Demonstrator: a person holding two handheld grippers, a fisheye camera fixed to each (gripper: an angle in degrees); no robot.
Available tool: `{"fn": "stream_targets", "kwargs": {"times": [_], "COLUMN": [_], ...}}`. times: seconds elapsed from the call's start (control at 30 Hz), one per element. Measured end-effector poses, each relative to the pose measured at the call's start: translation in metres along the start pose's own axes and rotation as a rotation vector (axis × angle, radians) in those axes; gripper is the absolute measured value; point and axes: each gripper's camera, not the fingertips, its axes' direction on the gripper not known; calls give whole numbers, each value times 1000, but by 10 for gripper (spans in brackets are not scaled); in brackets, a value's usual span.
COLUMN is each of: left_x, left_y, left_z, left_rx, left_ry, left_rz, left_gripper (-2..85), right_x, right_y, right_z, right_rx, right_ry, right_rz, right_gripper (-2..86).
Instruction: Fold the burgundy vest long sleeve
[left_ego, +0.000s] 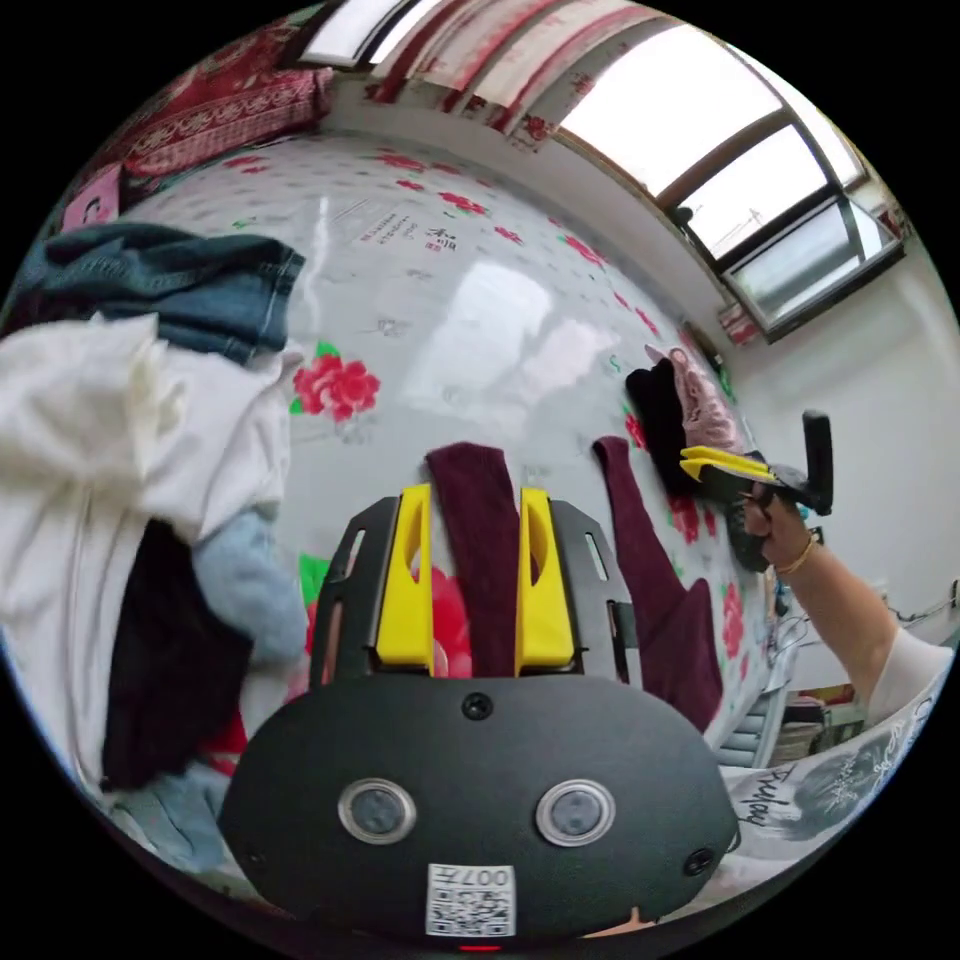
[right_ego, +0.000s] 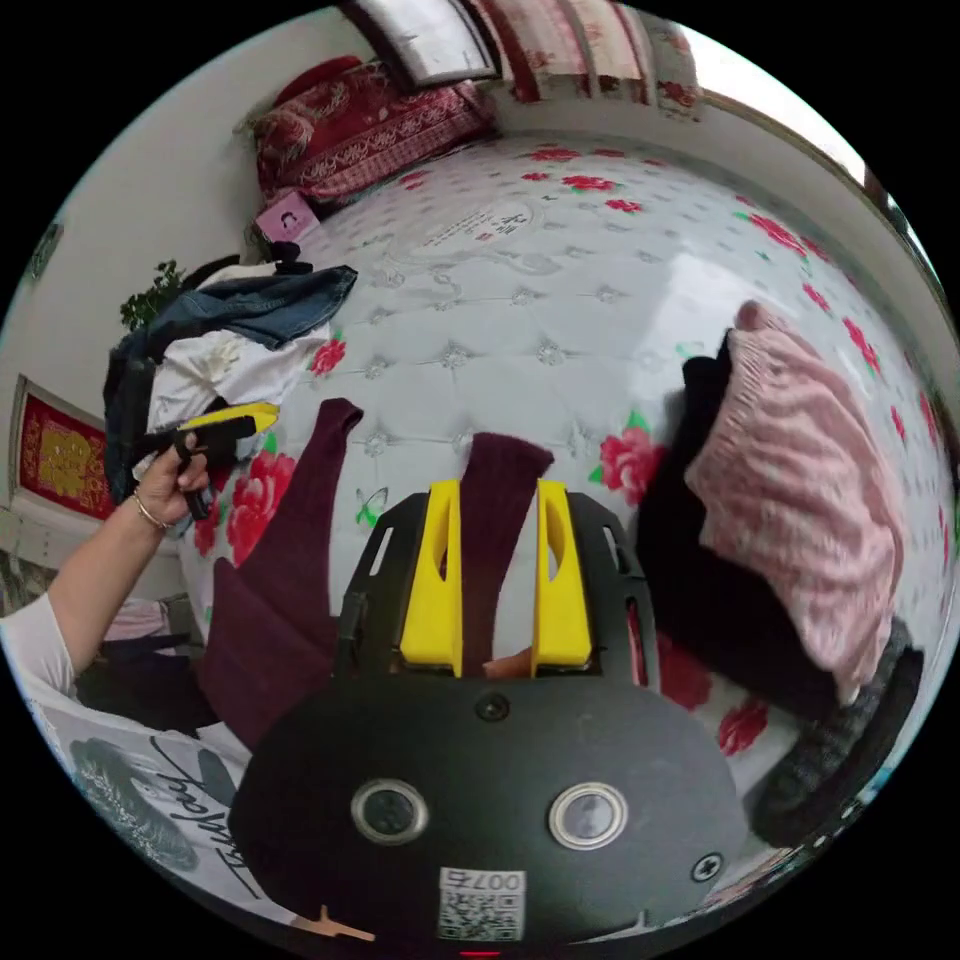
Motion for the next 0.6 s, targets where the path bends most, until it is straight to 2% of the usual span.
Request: {"fn": "stream_targets", "kwargs": {"times": [0.17, 0.2, 0.27, 0.33, 0.4, 0.43, 0.6], "left_x": [14, 24, 36, 38, 35, 38, 90], "left_y": [-27, -22, -15, -8, -1, 9, 86], "left_z": [73, 76, 85, 88, 74, 52, -61], "left_rx": [-149, -97, -89, -99, -79, -9, 195], "left_ry": [-118, -214, -279, -166, -33, 42, 124], "left_rz": [81, 122, 166, 182, 136, 133, 266], "left_gripper": [102, 61, 32, 17, 10, 7, 3], "right_x": [-5, -6, -17, -25, -30, -33, -62], "right_y": [-43, -43, -30, -20, -9, 1, 73], "right_z": [82, 91, 97, 95, 76, 54, -59], "right_rx": [-143, -164, -109, -107, -71, -17, 195], "right_ry": [42, 40, 127, 152, 73, -7, -215], "right_rz": [-98, -103, -147, -195, -230, -237, -353], "right_gripper": [68, 62, 40, 27, 18, 14, 6]}}
